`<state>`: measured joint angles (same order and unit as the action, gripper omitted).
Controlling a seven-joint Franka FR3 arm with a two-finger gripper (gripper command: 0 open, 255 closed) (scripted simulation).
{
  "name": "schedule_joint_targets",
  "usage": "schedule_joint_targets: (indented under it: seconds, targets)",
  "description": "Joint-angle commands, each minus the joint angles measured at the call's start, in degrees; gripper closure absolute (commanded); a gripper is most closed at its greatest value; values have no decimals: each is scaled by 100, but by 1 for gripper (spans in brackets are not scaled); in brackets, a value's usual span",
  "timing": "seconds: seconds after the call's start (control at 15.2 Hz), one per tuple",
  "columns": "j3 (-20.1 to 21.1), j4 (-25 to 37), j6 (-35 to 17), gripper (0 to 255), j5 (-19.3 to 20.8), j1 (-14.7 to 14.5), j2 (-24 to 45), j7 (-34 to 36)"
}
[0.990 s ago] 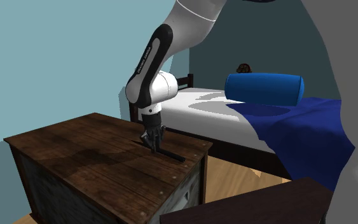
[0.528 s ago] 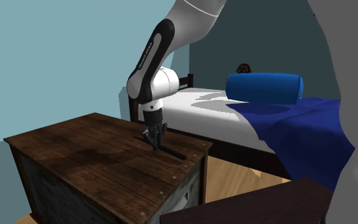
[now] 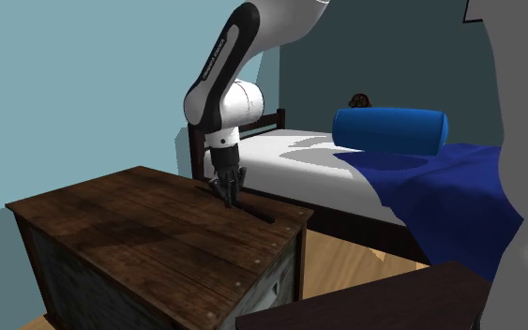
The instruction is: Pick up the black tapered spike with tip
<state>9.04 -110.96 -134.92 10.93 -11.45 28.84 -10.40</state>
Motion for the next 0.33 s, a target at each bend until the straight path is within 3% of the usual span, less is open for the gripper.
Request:
schedule_joint_targets:
  seconds: [0.0,0.26]
  targets:
    - [19,1,112,255,-31,14,-111,-25]
    - [39,8,234,255,-65,27,-228,-52]
